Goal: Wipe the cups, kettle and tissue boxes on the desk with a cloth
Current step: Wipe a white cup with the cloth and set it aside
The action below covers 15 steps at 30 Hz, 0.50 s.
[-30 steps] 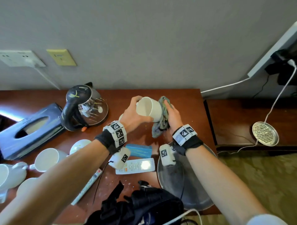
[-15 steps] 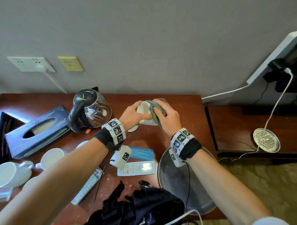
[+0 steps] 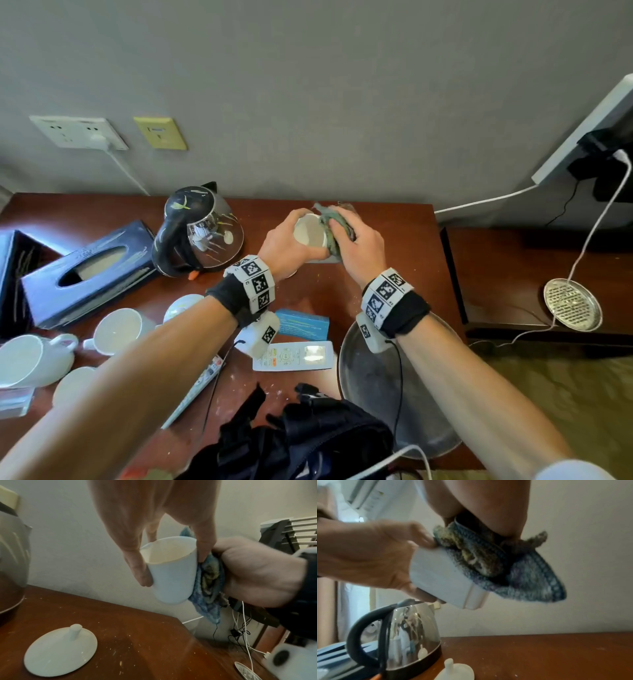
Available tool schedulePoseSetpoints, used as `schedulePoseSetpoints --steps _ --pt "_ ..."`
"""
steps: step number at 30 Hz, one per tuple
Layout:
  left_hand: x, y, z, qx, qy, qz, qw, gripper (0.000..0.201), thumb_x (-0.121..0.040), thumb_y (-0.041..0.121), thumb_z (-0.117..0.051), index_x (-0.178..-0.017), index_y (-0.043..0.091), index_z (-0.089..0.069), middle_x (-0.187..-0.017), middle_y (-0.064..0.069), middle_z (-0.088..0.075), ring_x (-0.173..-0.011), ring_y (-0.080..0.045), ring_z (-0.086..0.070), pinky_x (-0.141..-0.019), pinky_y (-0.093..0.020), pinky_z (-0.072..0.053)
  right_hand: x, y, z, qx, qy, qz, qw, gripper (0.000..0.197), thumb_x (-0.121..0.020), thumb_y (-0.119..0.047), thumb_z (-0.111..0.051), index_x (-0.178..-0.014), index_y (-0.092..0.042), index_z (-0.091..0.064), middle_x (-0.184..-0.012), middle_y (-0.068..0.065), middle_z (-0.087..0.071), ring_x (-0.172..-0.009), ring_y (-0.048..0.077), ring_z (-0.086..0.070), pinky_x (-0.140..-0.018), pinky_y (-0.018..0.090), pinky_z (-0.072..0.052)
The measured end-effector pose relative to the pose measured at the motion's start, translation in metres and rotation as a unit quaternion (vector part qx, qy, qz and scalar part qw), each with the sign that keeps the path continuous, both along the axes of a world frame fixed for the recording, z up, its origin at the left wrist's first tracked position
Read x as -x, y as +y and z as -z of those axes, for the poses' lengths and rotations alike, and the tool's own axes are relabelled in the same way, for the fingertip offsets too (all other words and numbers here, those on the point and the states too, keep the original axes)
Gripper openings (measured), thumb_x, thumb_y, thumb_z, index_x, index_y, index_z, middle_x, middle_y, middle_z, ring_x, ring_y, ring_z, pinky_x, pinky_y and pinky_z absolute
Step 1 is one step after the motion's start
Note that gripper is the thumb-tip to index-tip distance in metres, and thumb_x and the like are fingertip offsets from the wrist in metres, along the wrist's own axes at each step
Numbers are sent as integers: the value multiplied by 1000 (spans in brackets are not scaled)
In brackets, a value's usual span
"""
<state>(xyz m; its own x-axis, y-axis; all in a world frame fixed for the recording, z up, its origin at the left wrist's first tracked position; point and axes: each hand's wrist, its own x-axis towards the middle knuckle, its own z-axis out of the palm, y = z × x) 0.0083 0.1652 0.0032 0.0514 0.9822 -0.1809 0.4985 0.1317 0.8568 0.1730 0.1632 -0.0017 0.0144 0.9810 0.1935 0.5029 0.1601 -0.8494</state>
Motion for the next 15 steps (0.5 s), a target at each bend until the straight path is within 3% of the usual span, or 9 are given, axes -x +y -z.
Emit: schedulePoseSetpoints --steps 2,5,7,10,12,15 --pt "1 0 -2 -4 -3 -6 1000 82 -67 27 -87 -138 31 -46 -123 -3 -61 -107 -21 -58 -88 -29 -51 3 -1 2 -30 4 -22 999 28 -98 -30 -57 -124 -25 -67 -122 -8 -68 -111 6 -61 -97 21 -44" --pt "1 -9 -3 -20 10 9 1000 81 -63 30 -90 -131 37 -47 -120 2 -60 -106 -20 -58 -91 -37 -53 -3 14 11 51 103 5 993 19 -98 -26 -58 -111 -25 -71 -109 -9 -72 -103 10 -65 -93 27 -50" --pt "-1 -17 -2 -31 18 30 999 80 -60 31 -90 -126 42 -46 -115 5 -59 -104 -20 -58 -90 -39 -54 -11 27 19 145 183 54 971 14 -96 -22 -62 -101 -19 -74 -101 -3 -74 -96 15 -67 -88 33 -53" --pt "-3 -23 1 -29 18 47 998 85 -62 28 -89 -131 43 -40 -119 5 -57 -108 -19 -58 -92 -38 -52 -19 34 24 275 294 69 913 19 -89 -31 -70 -94 -15 -78 -93 3 -76 -84 18 -69 -75 30 -53" --pt "-5 -22 3 -11 0 43 999 95 -62 30 -88 -138 41 -31 -125 4 -55 -112 -21 -57 -93 -39 -52 -21 33 26 303 322 74 894 26 -87 -36 -72 -99 -14 -78 -96 7 -76 -82 20 -69 -74 32 -54" --pt "-7 -17 1 40 1 46 998 105 -62 39 -84 -146 35 -22 -130 4 -52 -115 -22 -54 -98 -47 -49 -19 31 30 287 326 117 893 24 -88 -32 -71 -98 -12 -78 -92 6 -77 -79 19 -68 -74 33 -54"
